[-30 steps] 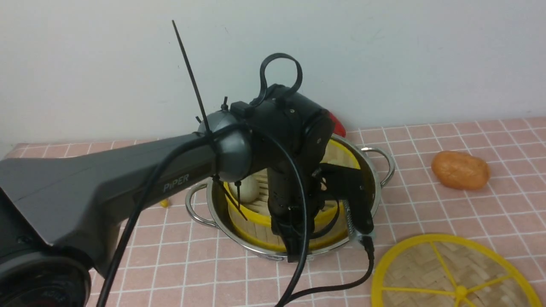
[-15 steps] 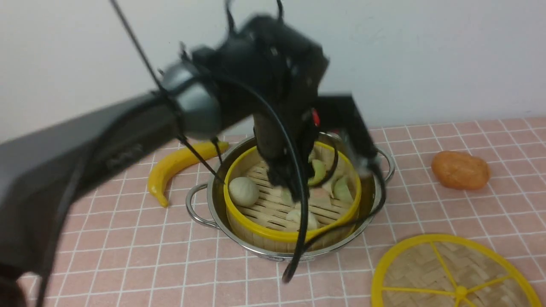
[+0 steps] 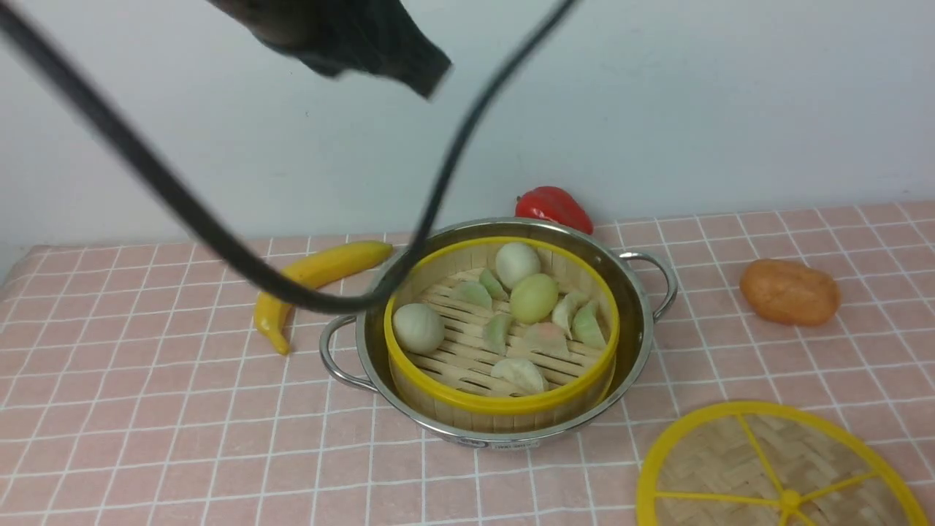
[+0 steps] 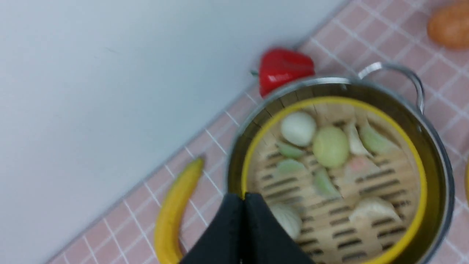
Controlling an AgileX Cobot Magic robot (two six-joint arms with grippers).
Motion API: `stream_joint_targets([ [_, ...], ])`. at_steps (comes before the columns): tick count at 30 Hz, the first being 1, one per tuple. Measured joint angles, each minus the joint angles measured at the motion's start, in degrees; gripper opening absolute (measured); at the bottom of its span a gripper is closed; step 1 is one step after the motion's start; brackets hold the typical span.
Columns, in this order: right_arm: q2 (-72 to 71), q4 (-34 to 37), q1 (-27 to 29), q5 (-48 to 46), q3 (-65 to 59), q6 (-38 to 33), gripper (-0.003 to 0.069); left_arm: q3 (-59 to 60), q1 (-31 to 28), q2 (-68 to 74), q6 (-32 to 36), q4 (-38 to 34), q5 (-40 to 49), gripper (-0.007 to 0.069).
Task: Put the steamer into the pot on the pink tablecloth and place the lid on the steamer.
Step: 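Move the gripper down to the bamboo steamer lid and grasp its center knob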
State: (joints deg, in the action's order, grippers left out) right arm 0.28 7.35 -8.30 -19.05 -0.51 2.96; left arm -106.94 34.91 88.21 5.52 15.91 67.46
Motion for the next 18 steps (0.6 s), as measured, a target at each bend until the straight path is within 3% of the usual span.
stream_joint_targets([
  [15, 0.00, 0.10, 0.00, 0.00, 0.00, 0.00, 0.0240, 1.16, -0.78, -2.64, -0.45, 2.16, -6.76, 0.0001],
  [18, 0.00, 0.17, 0.00, 0.00, 0.00, 0.00, 0.0240, 7.93, -2.32, -5.44, -0.45, 1.25, -13.75, 0.0010],
])
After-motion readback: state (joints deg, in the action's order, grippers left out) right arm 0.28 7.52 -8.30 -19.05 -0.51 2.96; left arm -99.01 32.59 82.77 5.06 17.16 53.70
